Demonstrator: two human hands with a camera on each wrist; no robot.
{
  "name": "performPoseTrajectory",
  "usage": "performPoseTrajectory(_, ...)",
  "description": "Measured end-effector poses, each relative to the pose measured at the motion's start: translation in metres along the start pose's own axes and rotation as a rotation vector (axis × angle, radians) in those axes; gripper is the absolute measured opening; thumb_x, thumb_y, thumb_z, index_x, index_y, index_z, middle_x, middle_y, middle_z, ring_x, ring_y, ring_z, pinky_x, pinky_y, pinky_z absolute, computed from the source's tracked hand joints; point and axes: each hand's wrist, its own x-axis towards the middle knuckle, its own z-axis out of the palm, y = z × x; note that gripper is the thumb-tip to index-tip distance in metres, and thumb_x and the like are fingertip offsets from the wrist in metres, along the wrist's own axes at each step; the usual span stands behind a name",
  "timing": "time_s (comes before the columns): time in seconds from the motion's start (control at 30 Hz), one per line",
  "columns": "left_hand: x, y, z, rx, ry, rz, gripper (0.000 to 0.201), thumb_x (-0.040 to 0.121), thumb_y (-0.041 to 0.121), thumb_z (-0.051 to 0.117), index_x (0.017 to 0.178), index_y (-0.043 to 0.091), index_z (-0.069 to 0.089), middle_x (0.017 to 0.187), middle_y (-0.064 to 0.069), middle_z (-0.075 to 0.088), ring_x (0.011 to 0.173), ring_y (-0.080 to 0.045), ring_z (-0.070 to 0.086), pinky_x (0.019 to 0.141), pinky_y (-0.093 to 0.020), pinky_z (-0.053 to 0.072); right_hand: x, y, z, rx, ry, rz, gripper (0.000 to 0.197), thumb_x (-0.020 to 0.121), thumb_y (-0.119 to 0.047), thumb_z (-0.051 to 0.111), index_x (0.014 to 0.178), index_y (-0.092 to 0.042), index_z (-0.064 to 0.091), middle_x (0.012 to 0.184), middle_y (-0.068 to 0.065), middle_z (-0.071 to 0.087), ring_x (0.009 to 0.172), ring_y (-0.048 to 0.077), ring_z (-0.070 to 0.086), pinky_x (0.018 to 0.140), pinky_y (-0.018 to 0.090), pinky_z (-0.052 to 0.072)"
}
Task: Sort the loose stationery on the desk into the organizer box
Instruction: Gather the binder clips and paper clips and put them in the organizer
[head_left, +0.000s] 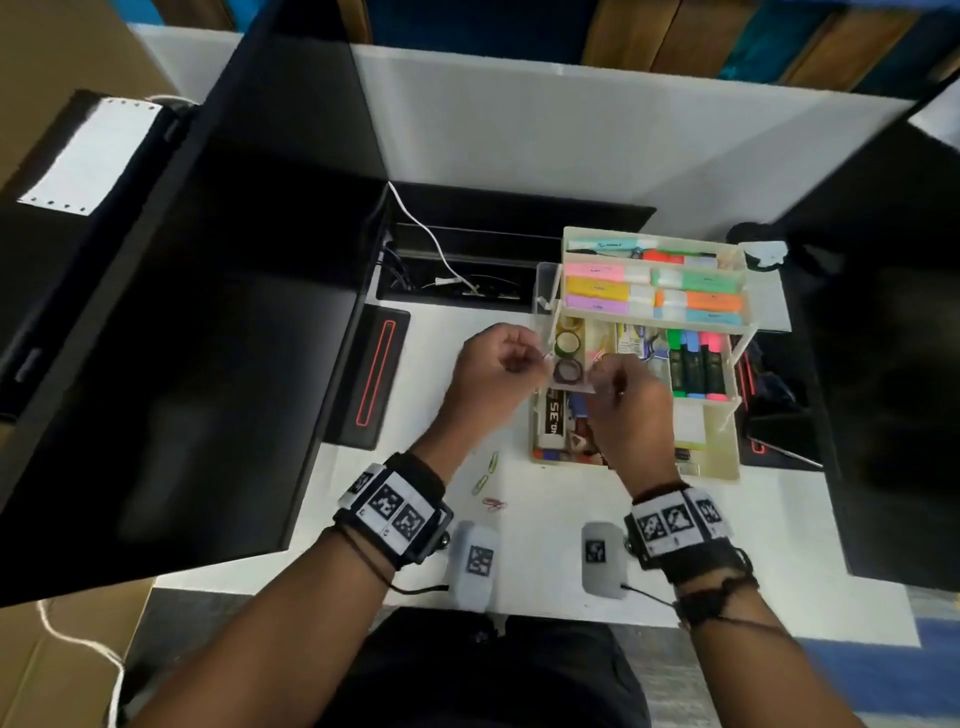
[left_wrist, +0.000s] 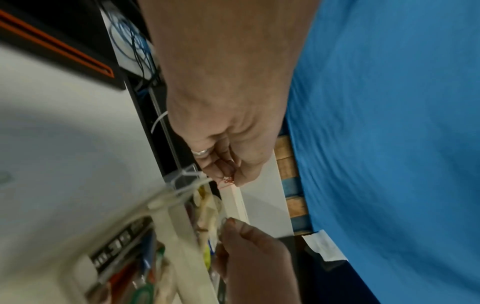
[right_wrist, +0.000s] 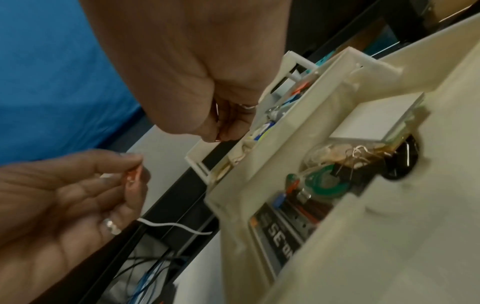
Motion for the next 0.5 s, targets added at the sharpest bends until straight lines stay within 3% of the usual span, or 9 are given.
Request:
performPoseTrajectory(0.07,0.006,0.006,0.023,-0.018,-0.005,-0.006,0.022,0.084,0.005,0.077,0.099,0.019,0.069,0.086,0.003,0.074,0.084,-0.013,0.071,0.081,-0.033,0.063,0.017,0.011,-0.003,0.007,0.006,0.04,0.018,0.101,-0.007,0.054,0.087,-0.015,0.064,0.081,-0.003,0.07,0.074,0.011,0.066,0.066,0.029,0.056)
performPoseTrajectory(0.17,0.015,0.004,0.052,0.013,0.03,-0.022,0.021,0.084,0.009,0.079,0.102,0.014,0.07,0.091,-0.002,0.075,0.088,-0.018,0.073,0.081,-0.038,0.064,0.027,0.018,-0.003,-0.019,-0.006,-0.008,0.016,0.095,-0.002,0.06,0.086,-0.01,0.07,0.08,-0.001,0.072,0.072,0.015,0.067,0.068,0.036,0.06)
performPoseTrajectory(0.27,0.023,-0.003,0.074,0.074,0.112,-0.067,0.02,0.083,0.013,0.08,0.1,0.016,0.071,0.088,0.002,0.075,0.085,-0.013,0.073,0.078,-0.035,0.065,0.027,0.02,-0.005,-0.03,-0.003,-0.059,0.01,0.09,-0.003,0.069,0.093,-0.006,0.078,0.082,0.008,0.076,0.07,0.02,0.068,0.067,0.034,0.059)
performPoseTrajectory(0.37,0.031,-0.008,0.088,0.17,0.166,-0.097,0.017,0.082,0.012,0.08,0.096,0.018,0.072,0.083,0.007,0.074,0.078,-0.007,0.072,0.072,-0.03,0.064,0.024,0.026,-0.008,-0.022,-0.021,-0.105,0.013,0.092,-0.004,0.067,0.094,-0.01,0.078,0.082,0.004,0.076,0.07,0.015,0.067,0.065,0.029,0.057)
performPoseTrajectory(0.43,0.035,-0.007,0.095,0.259,0.173,-0.086,0.015,0.081,0.011,0.081,0.09,0.02,0.073,0.079,0.01,0.072,0.074,-0.002,0.07,0.065,-0.02,0.06,0.021,0.033,-0.012,-0.017,-0.035,-0.126,0.013,0.094,-0.005,0.064,0.092,-0.011,0.076,0.081,0.001,0.074,0.071,0.014,0.066,0.065,0.028,0.055)
performPoseTrajectory(0.5,0.036,-0.005,0.099,0.359,0.183,-0.049,0.023,0.08,0.009,0.082,0.078,0.027,0.068,0.074,0.013,0.069,0.071,-0.002,0.067,0.063,-0.021,0.059,0.016,0.038,-0.019,-0.023,-0.012,-0.136,0.013,0.093,0.001,0.064,0.089,-0.008,0.071,0.078,0.003,0.069,0.068,0.017,0.063,0.061,0.03,0.052)
